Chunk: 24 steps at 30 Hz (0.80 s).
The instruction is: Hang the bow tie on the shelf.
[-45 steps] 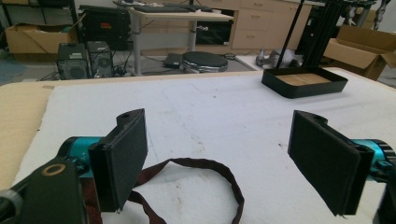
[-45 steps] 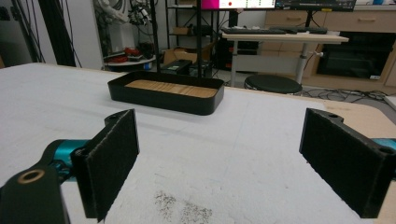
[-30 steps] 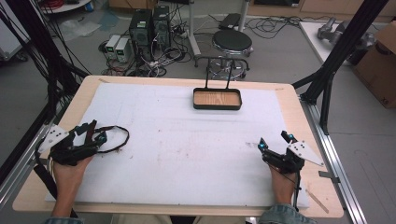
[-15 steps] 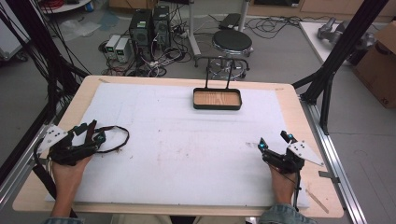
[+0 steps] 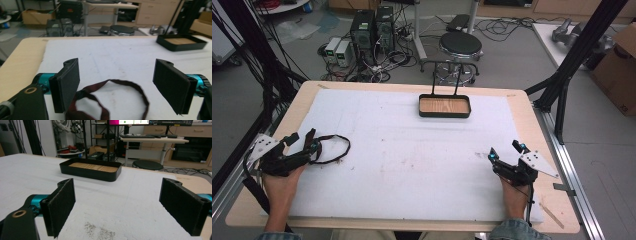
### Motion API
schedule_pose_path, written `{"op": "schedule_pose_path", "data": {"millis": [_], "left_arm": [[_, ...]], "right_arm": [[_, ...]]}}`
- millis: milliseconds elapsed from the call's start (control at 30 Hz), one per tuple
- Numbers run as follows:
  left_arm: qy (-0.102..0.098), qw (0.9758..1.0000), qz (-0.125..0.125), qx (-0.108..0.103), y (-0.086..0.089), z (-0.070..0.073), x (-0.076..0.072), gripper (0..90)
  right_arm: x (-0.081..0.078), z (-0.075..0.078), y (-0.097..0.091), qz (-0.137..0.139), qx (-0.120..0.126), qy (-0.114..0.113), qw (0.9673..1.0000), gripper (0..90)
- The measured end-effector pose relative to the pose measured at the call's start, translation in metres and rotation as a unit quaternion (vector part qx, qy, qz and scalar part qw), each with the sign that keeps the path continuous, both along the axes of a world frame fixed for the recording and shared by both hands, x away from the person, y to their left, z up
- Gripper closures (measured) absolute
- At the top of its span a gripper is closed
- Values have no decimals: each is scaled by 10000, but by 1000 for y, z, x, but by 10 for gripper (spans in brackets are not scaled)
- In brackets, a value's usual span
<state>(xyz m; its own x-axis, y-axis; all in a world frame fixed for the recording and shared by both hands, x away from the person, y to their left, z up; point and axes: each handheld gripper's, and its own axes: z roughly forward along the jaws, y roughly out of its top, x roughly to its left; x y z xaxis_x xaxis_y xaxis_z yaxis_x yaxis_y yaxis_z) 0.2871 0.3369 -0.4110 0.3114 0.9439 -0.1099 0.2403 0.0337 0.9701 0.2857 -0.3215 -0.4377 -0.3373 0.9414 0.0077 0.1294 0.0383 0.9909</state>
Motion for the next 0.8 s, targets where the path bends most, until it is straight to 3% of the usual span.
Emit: {"op": "schedule_pose_path", "data": {"millis": [233, 467, 633, 767, 800], "left_arm": [[392, 9979, 504, 68, 13, -9, 8, 223], [769, 9947, 647, 202, 20, -15, 23, 278], [1000, 9924, 695, 158, 24, -21, 30, 287], [1278, 9888, 750, 179, 26, -25, 34, 327], [1338, 9879, 762, 192, 26, -26, 34, 380]], "right_arm": [[0, 0, 0, -1, 14, 14, 10000, 125], [0, 0, 1, 9, -4, 8, 10000, 125], [0, 0, 1, 23, -22, 4, 10000, 125], [0, 0, 1, 35, -15, 16, 10000, 125], [0, 0, 1, 32, -19, 12, 10000, 125]]}}
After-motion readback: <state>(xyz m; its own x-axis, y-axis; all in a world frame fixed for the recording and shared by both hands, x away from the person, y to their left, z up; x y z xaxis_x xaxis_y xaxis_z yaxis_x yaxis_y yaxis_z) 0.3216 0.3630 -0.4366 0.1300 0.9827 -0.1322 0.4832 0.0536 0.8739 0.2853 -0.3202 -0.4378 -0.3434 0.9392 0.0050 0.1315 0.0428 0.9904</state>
